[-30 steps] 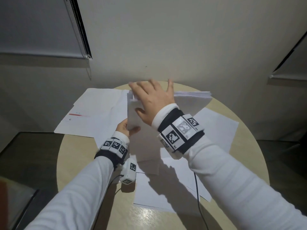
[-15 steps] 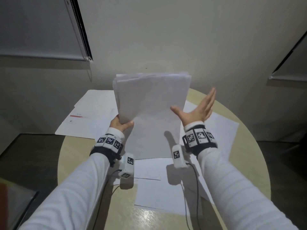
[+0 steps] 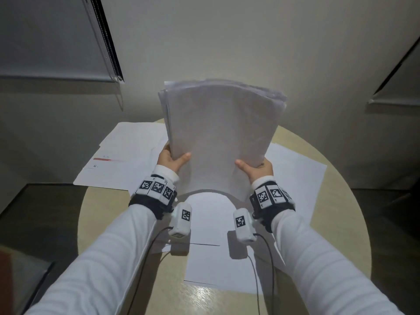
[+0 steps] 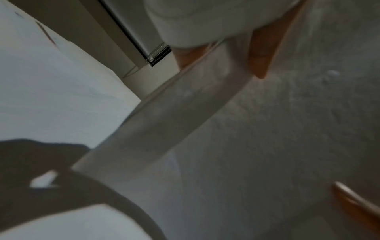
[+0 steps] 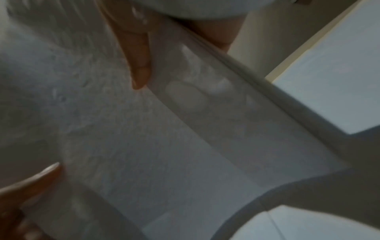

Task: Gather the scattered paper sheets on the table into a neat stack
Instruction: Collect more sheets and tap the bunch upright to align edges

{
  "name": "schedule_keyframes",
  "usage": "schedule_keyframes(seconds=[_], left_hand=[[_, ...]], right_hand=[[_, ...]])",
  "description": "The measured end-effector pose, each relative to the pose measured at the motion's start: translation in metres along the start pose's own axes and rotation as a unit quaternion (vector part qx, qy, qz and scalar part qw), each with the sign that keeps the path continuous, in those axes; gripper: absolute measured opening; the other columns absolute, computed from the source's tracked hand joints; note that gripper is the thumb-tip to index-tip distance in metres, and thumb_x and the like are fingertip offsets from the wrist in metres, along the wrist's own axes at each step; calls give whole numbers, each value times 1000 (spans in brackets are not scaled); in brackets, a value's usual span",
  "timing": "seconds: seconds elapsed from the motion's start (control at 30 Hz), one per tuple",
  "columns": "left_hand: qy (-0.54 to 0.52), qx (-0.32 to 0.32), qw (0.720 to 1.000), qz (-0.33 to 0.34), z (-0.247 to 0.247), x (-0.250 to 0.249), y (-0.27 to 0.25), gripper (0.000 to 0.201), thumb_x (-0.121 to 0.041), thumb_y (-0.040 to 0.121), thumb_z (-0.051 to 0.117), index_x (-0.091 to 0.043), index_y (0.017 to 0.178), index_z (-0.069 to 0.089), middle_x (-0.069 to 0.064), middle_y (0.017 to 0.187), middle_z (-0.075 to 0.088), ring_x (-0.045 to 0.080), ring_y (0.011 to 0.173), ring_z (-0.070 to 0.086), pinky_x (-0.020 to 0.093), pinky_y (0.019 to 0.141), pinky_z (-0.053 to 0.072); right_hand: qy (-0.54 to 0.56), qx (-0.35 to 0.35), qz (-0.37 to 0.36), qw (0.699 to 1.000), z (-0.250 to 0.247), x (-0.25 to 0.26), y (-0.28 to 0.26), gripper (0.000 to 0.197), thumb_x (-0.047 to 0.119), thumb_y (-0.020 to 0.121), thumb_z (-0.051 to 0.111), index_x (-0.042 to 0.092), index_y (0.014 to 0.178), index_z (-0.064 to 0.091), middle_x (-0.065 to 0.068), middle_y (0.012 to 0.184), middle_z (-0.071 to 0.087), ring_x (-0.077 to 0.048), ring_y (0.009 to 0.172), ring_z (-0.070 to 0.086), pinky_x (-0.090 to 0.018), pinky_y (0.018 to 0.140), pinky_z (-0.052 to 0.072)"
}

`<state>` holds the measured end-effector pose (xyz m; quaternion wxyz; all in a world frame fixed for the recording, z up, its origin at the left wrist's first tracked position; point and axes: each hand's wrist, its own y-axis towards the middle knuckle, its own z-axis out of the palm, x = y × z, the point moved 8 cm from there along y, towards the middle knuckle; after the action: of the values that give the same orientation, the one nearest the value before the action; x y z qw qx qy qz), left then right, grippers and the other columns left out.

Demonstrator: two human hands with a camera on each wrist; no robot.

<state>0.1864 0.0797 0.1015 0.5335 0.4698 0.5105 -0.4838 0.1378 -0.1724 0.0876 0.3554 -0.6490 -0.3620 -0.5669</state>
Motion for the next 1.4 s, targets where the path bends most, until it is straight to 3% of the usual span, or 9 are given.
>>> schedule_keyframes(seconds=[0.17, 0.43, 0.5, 0.6, 0.73, 1.07, 1.23, 1.33, 1.4], left_hand=[[65, -35, 997, -16, -6, 4, -3, 69, 6, 68, 76, -1, 128, 43, 7, 117, 56, 19, 111, 52, 27, 105, 36], [57, 19, 998, -28, 6, 7, -4, 56, 16, 71, 67, 9, 123, 48, 20, 122, 56, 19, 109, 51, 18, 98, 45], [71, 22, 995, -61, 7, 15, -6, 46, 2, 78, 69, 4, 121, 53, 19, 118, 60, 21, 104, 54, 30, 103, 42], [95, -3, 993, -66, 3, 17, -9, 43, -14, 85, 64, -1, 125, 54, 11, 110, 61, 16, 101, 52, 16, 87, 35], [98, -30, 993, -64, 2, 14, -5, 46, -22, 84, 66, 8, 118, 57, 23, 122, 61, 31, 116, 57, 33, 102, 42], [101, -29, 990, -89, -1, 30, -17, 53, -25, 84, 65, -3, 130, 49, 12, 131, 56, 24, 127, 49, 27, 106, 34], [84, -16, 996, -35, 0, 5, -13, 53, -16, 79, 71, -1, 126, 50, 16, 127, 58, 24, 118, 56, 30, 101, 41], [35, -36, 998, 41, -1, -48, -16, 89, -57, 65, 72, 7, 122, 49, 9, 107, 64, 6, 90, 64, 35, 90, 49], [-17, -81, 995, 64, -7, -80, -10, 135, -96, 32, 48, 3, 125, 48, 13, 115, 62, 17, 106, 61, 39, 97, 47]], right_hand=[[-8, -17, -23, 1000, -4, 10, 0, 54, -5, 64, 79, 17, 106, 52, 0, 93, 60, -18, 91, 58, -27, 84, 47], [-23, 7, -20, 1000, -1, 4, 2, 52, 1, 73, 75, 1, 120, 52, -11, 109, 63, -17, 95, 59, -31, 91, 47], [-33, 18, 3, 999, -1, -4, 3, 47, 1, 76, 73, -1, 119, 54, -13, 109, 64, -19, 96, 59, -30, 90, 47], [-97, 46, 24, 994, 2, -14, 4, 31, 14, 79, 72, 1, 106, 65, -16, 106, 68, -26, 97, 64, -35, 93, 49], [-136, 45, 13, 990, 3, -6, 7, 21, 21, 84, 68, 9, 69, 61, -8, 69, 63, -16, 63, 52, -28, 69, 44], [-48, 58, 28, 997, 4, -25, -2, 31, 4, 78, 72, -3, 108, 64, -13, 101, 66, -18, 89, 61, -30, 88, 48], [-21, 56, 27, 998, 2, -22, 7, 21, -3, 79, 68, -6, 99, 65, -1, 78, 66, 10, 51, 59, -13, 65, 48], [-19, 56, 27, 998, 1, -23, 11, 20, -4, 79, 68, 13, 72, 61, 20, 47, 62, 13, 46, 57, -9, 60, 48], [-16, 57, 20, 998, 1, -23, 11, 26, -4, 80, 67, 17, 68, 58, 23, 44, 60, 12, 46, 57, -4, 56, 47]])
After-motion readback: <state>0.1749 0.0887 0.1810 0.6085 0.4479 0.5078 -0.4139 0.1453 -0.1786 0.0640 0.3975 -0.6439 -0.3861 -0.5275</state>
